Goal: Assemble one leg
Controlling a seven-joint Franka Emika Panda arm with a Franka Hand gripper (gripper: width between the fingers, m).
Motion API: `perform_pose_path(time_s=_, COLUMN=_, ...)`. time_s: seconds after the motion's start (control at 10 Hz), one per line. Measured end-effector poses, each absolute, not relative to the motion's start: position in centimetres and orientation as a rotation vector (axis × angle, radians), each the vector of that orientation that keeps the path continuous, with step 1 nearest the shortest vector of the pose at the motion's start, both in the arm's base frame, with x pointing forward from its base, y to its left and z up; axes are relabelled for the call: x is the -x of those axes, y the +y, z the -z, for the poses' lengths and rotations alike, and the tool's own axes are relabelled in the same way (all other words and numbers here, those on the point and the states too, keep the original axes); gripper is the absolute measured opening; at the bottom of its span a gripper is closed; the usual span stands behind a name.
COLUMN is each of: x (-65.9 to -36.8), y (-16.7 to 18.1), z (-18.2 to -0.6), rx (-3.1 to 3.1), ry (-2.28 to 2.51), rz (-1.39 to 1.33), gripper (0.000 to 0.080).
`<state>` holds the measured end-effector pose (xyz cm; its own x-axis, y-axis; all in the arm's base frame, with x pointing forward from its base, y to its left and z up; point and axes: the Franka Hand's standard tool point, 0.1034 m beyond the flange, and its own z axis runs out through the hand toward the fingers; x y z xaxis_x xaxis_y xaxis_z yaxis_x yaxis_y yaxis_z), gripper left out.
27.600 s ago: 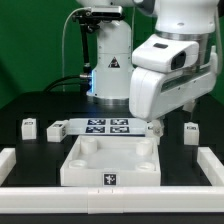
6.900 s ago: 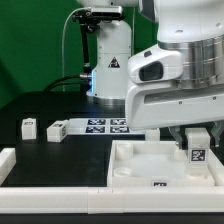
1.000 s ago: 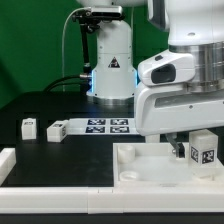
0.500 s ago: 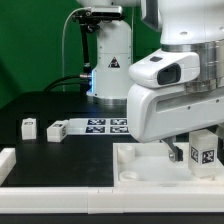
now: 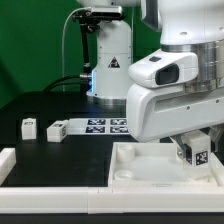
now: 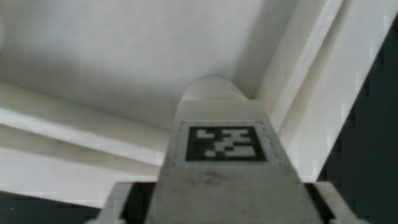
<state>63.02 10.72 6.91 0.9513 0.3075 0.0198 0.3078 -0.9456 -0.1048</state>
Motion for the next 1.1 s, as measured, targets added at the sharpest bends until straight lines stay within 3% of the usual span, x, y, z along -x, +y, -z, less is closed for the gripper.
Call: perform_pose_path(time_s=1.1, x=-62.7, y=11.51, z=-6.63, rx=2.539, ry=1.579, rz=-0.064, gripper=0.029)
